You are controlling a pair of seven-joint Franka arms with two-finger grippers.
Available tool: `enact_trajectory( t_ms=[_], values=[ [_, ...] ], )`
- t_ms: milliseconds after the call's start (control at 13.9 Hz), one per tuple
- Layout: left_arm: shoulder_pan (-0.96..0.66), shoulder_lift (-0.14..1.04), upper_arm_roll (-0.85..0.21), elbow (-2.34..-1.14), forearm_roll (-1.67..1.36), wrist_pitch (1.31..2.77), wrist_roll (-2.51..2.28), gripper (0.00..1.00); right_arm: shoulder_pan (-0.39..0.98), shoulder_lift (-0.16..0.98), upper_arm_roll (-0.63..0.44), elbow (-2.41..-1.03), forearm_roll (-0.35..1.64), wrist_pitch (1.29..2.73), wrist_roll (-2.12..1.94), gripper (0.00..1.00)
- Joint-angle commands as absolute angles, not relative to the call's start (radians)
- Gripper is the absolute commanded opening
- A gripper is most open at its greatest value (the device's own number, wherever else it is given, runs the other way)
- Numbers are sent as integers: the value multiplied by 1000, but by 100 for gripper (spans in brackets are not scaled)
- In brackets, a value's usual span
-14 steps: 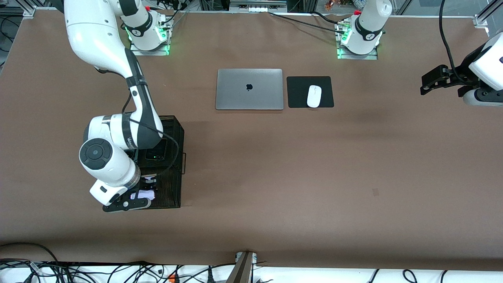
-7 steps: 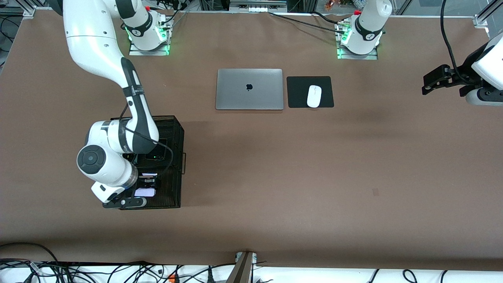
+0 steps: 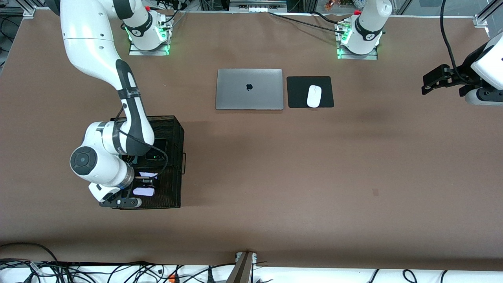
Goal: Place phones with both arms
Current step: 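Open the right gripper to drop the white phone and lift away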
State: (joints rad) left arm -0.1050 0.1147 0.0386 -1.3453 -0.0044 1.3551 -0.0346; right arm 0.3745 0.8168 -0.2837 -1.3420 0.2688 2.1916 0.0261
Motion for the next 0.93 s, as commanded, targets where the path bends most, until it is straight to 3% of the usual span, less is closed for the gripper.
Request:
enact_trajectory(
  t_ms=[0, 143, 430, 574, 861],
  values=[
    [-100, 92, 38, -1370, -5, 1347, -28, 100, 361, 787, -271, -1355, 287, 2189, 12, 99],
    [-100, 92, 38, -1370, -5, 1350, -31, 100, 360, 782, -278, -1329, 285, 2142, 14, 99],
    [-100, 92, 38, -1370, -5, 1347, -31, 100, 360, 779, -317, -1102, 285, 1805, 35, 99],
    [-100, 92, 37, -1370, -5, 1348, -29, 100, 362, 760, -350, -1051, 285, 1671, 40, 99],
    [-98, 94, 41, -1370, -5, 1358, -28, 100, 367, 674, -386, -1046, 276, 1617, 46, 100]
  ],
)
